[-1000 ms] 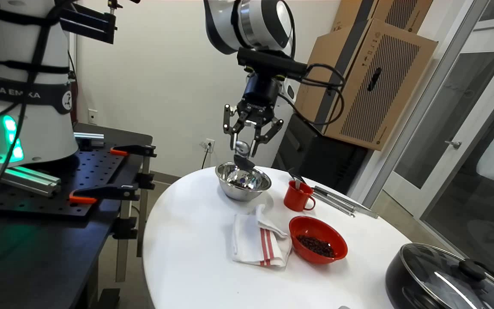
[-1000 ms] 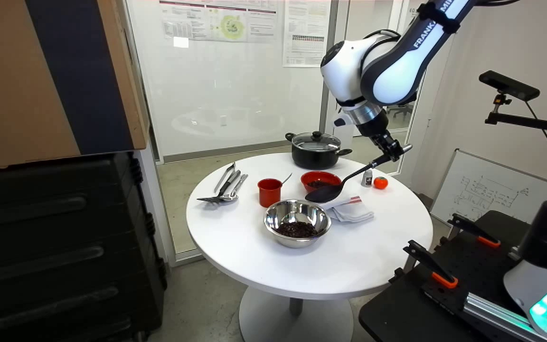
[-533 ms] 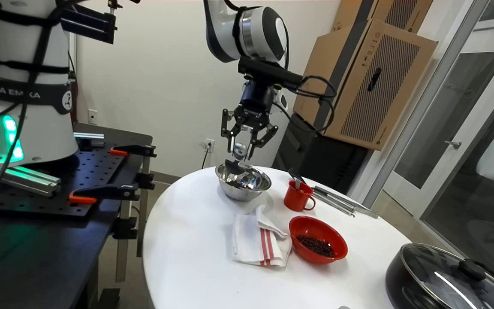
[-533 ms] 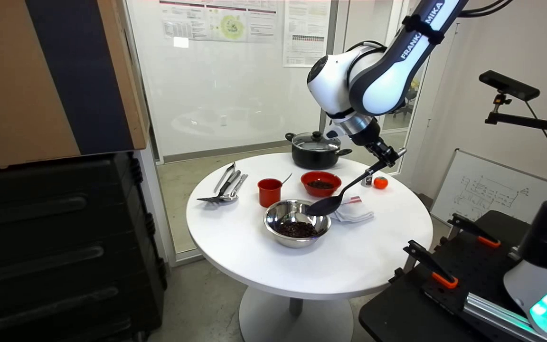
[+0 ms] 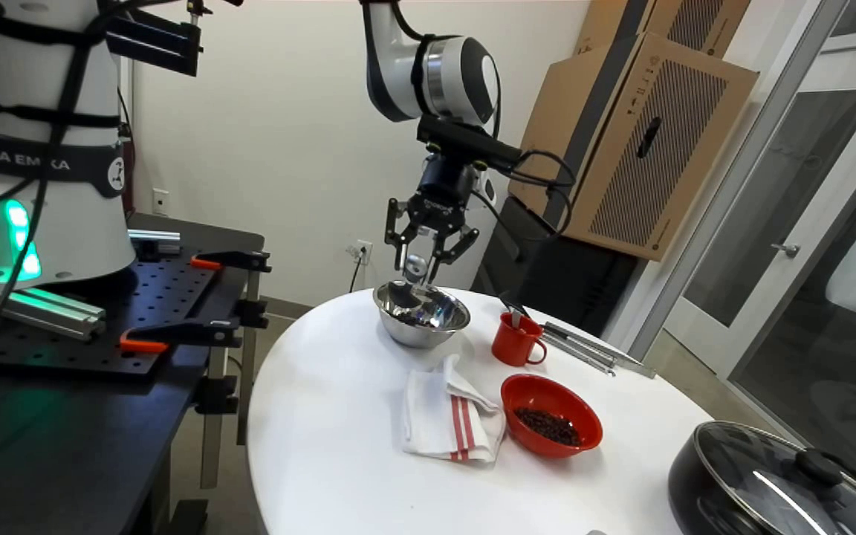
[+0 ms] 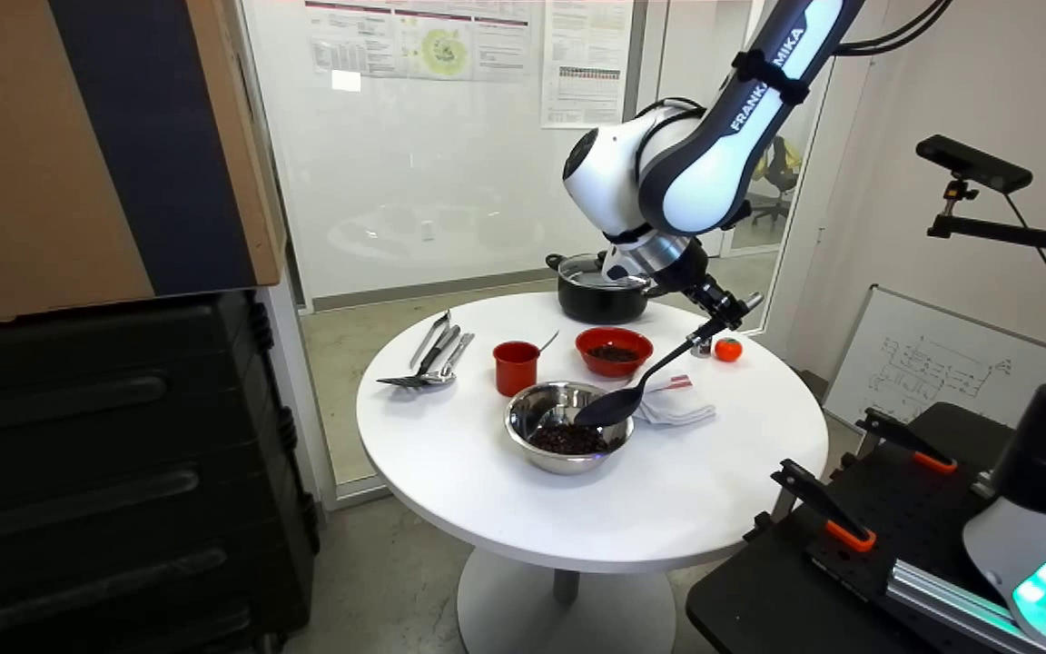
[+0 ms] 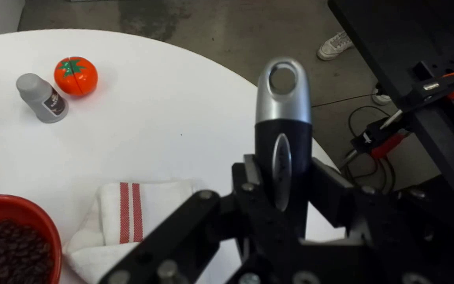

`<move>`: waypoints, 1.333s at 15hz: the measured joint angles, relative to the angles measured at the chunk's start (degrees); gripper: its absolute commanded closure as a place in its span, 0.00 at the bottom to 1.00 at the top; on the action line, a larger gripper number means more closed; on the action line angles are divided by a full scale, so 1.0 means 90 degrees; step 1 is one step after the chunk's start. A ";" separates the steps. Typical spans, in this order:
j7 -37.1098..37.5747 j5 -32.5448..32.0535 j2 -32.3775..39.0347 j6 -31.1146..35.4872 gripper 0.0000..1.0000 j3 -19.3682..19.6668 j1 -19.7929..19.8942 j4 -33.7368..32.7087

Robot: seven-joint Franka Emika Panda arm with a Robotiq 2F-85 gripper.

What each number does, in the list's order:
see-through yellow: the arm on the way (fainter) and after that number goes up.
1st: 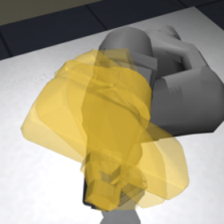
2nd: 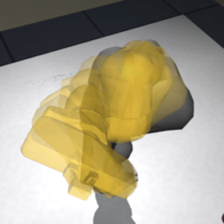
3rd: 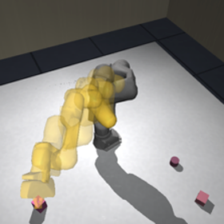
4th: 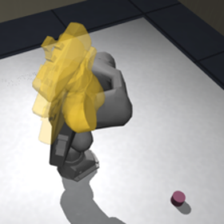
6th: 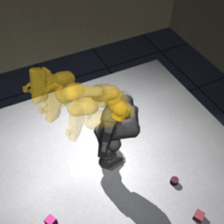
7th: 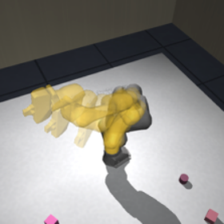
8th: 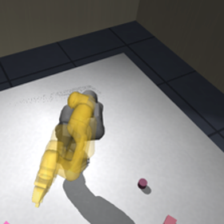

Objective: Use the black ladle to stir the contents in the silver bowl

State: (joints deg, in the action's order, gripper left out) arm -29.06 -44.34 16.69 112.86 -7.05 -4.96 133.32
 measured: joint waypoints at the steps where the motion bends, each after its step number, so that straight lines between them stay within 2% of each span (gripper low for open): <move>1: 0.0000 -0.0001 0.0004 0.0001 0.67 -0.0003 0.0002 0.0003; 4: 0.0000 -0.0003 0.0010 0.0001 0.67 0.0000 0.0028 0.0008; 5: 0.0000 -0.0003 0.0010 0.0001 0.92 0.0000 0.0026 0.0009; 16: -0.0005 -0.0001 0.0017 -0.0040 0.92 -0.0021 0.0004 -0.0256; 20: -0.0016 -0.0074 0.0140 -0.0583 0.92 -0.0106 -0.0162 -0.0624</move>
State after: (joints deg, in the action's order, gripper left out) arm -29.20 -45.01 17.95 107.62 -8.01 -6.42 127.70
